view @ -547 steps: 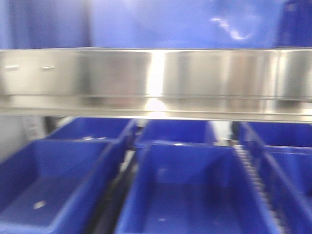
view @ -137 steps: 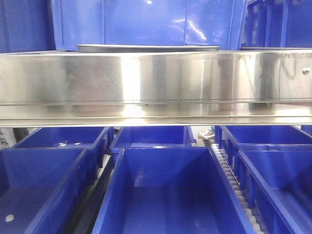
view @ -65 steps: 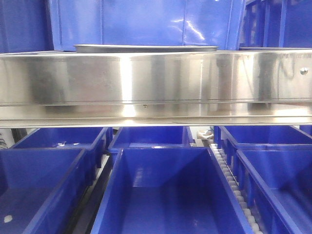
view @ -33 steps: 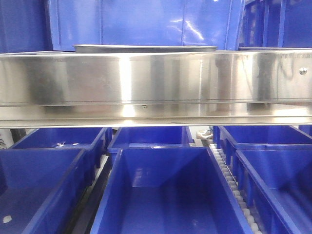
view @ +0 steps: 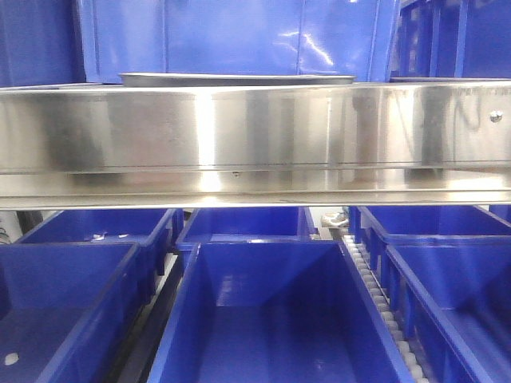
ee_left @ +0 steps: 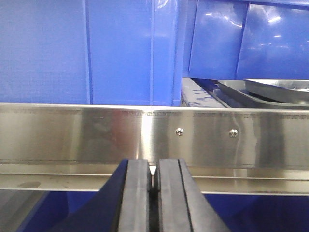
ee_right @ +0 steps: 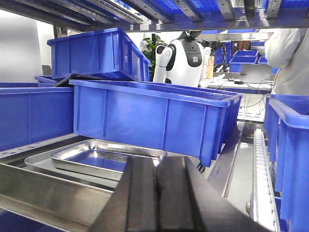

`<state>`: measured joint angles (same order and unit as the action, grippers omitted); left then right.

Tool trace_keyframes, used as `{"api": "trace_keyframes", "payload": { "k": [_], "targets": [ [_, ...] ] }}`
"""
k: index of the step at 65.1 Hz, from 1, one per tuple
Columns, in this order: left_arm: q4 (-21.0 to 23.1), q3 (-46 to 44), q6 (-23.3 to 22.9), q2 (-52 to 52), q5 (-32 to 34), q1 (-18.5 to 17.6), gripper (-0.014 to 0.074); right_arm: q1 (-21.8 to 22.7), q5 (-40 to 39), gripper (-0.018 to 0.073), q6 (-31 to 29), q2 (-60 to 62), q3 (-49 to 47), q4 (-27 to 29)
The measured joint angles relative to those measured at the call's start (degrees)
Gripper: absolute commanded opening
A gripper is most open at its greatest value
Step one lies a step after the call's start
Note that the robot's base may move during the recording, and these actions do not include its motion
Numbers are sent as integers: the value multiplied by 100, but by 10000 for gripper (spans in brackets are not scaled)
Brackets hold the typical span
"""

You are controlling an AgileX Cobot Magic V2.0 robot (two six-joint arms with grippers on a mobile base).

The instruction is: Stack silver trays without gaps

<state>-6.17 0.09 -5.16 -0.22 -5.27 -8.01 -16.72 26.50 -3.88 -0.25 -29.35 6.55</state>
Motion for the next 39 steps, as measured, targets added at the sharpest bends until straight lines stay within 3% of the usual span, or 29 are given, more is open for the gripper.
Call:
{"api": "trace_keyframes", "payload": {
  "k": [39],
  "targets": [
    [0,0,23,0,84,0,-6,0,0,-78,0,0,0,0]
  ]
}}
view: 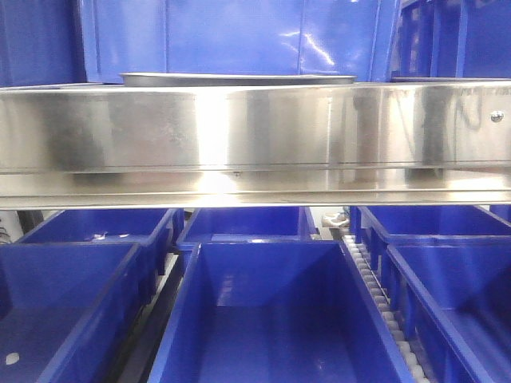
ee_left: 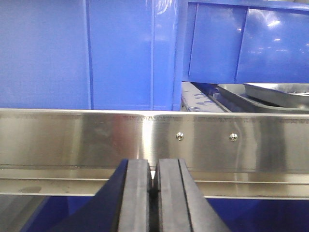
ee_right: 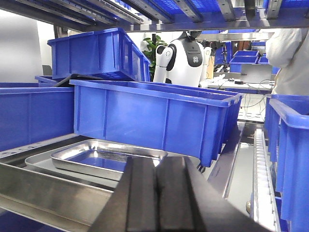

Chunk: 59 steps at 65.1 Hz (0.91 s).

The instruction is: Stack silver trays without gaps

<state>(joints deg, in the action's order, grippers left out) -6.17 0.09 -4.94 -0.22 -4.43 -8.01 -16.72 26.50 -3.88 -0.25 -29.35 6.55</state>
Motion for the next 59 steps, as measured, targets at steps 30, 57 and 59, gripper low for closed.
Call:
{"api": "trace_keyframes", "payload": {
  "k": [30,57,59],
  "targets": [
    [11,0,2,0,0,0,-6,0,-4,-78,0,0,0,-304],
    [11,0,13,0,0,0,-6,990,-1652,-79,0,-10,1933,-140],
    [11,0,13,0,0,0,-6,1106,-1866,-79,0,-10,2114,-4]
  ]
}}
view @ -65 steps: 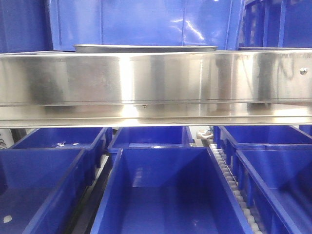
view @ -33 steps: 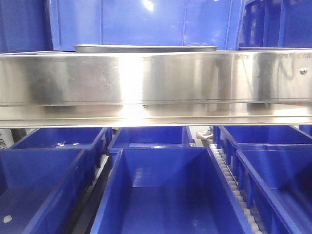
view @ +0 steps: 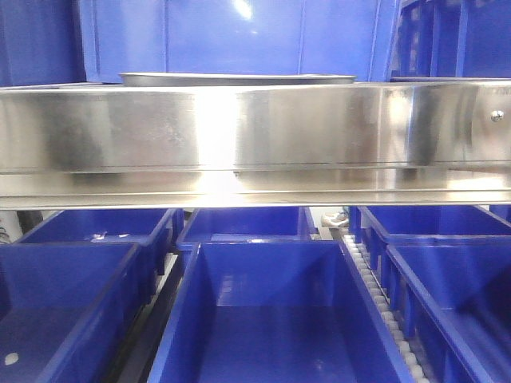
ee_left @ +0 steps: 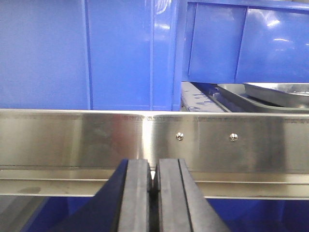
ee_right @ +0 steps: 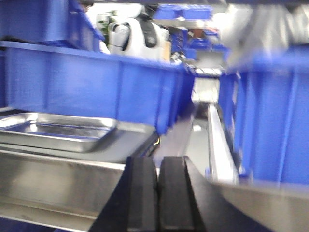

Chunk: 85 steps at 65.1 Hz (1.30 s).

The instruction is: Stack silver trays without gaps

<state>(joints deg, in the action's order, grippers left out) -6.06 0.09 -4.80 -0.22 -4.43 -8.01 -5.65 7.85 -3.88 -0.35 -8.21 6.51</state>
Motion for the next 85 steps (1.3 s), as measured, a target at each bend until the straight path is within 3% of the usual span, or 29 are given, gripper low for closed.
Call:
{"api": "trace_keyframes", "payload": {
  "k": [15,56,85],
  "targets": [
    [0,0,0,0,0,0,-6,303,-659,-79,0,0,811,313],
    [0,0,13,0,0,0,-6,312,-18,-79,0,0,824,75],
    [0,0,13,0,0,0,-6,312,-18,-79,136,0,824,75]
  ]
}}
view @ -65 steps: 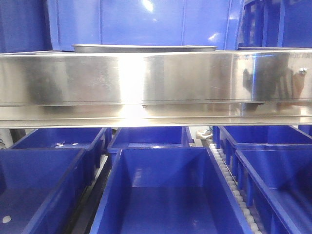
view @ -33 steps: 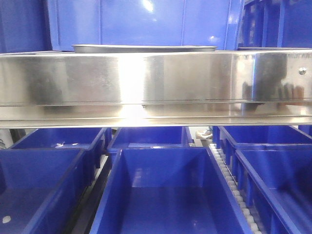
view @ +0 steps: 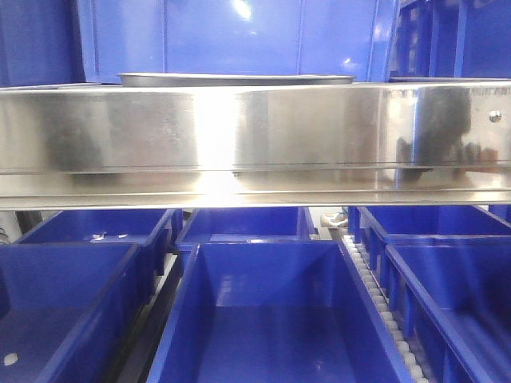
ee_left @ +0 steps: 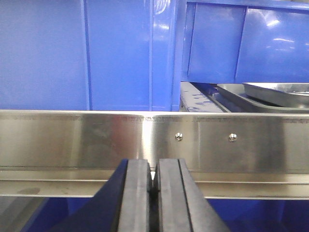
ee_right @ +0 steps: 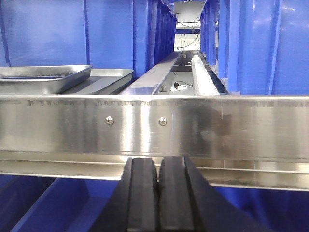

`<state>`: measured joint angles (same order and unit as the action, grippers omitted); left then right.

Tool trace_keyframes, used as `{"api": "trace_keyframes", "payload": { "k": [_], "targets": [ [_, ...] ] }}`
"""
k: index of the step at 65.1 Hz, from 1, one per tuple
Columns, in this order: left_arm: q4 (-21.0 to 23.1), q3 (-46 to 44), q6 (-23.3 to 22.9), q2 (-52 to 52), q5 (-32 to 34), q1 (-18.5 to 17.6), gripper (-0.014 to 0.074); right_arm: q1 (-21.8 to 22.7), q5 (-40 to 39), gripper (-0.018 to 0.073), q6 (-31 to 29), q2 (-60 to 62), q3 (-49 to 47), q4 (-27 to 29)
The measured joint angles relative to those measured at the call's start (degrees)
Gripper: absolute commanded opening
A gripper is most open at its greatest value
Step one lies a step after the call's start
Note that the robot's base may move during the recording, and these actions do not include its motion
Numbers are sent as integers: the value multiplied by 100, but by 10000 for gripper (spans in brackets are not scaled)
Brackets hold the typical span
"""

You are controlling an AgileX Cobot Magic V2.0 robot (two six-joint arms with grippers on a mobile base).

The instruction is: Stack silver trays without gaps

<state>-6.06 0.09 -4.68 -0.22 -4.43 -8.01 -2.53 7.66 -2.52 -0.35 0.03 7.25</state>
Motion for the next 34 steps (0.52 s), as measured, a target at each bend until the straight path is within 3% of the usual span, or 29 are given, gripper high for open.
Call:
{"api": "trace_keyframes", "payload": {
  "k": [34],
  "targets": [
    [0,0,0,0,0,0,-6,0,0,-79,0,0,0,0]
  ]
}}
